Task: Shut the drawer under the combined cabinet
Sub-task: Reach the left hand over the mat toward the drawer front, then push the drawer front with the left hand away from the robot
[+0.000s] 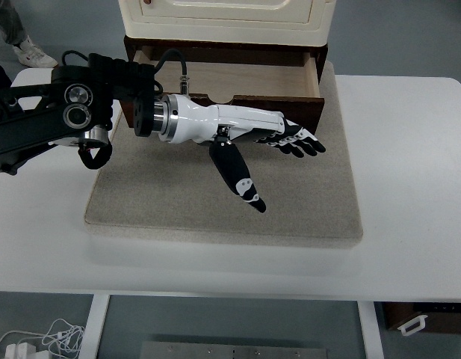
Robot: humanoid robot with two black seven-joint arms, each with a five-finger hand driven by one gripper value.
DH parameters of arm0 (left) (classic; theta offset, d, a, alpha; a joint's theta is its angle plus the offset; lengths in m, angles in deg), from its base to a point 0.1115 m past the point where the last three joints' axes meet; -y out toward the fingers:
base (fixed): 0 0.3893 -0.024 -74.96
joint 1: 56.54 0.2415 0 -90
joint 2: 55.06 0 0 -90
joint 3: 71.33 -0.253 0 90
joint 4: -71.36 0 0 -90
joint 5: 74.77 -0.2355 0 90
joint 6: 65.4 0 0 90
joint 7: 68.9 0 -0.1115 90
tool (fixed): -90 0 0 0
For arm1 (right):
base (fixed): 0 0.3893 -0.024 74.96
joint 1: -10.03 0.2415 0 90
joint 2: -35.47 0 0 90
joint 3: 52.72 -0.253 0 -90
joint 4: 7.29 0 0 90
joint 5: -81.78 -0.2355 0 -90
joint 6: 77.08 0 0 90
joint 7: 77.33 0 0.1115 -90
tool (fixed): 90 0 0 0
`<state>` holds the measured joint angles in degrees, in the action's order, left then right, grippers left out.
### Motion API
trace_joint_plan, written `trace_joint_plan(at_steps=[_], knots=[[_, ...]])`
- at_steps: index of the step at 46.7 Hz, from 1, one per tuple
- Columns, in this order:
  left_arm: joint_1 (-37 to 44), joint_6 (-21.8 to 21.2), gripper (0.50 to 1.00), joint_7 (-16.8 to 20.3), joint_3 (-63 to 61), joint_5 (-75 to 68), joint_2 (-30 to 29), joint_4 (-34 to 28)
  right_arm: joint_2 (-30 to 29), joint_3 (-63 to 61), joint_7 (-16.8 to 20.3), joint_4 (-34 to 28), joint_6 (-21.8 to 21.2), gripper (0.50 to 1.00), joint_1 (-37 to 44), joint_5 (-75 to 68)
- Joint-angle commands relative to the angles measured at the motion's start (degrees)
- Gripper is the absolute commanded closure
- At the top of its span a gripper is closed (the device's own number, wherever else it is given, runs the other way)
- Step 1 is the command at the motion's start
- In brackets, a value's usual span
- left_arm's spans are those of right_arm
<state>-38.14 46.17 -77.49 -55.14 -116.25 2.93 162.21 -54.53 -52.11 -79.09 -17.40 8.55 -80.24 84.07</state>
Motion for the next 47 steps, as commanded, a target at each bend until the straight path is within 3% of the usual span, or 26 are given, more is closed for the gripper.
trace_joint_plan(at_steps=[1, 28, 37, 47], knots=[[0.1, 0.2, 0.500, -1.4, -1.2, 0.0, -0.1, 0.0, 0.0, 0.0, 0.0, 0.0, 0.1, 0.548, 0.0, 0.0], [-0.1, 3.1, 0.500, -14.9, -2.6, -0.1, -0.1, -0.4, 0.0, 0.0, 0.0, 0.0, 0.0, 0.548, 0.0, 0.0], [-0.6, 5.8, 0.500, -21.3, -2.3, 0.7, 0.1, -3.0, 0.0, 0.0, 0.0, 0.0, 0.0, 0.548, 0.0, 0.0], [-0.8, 5.7, 0.500, -25.2, -1.6, 1.0, 2.5, -5.2, 0.0, 0.0, 0.0, 0.0, 0.0, 0.548, 0.0, 0.0]])
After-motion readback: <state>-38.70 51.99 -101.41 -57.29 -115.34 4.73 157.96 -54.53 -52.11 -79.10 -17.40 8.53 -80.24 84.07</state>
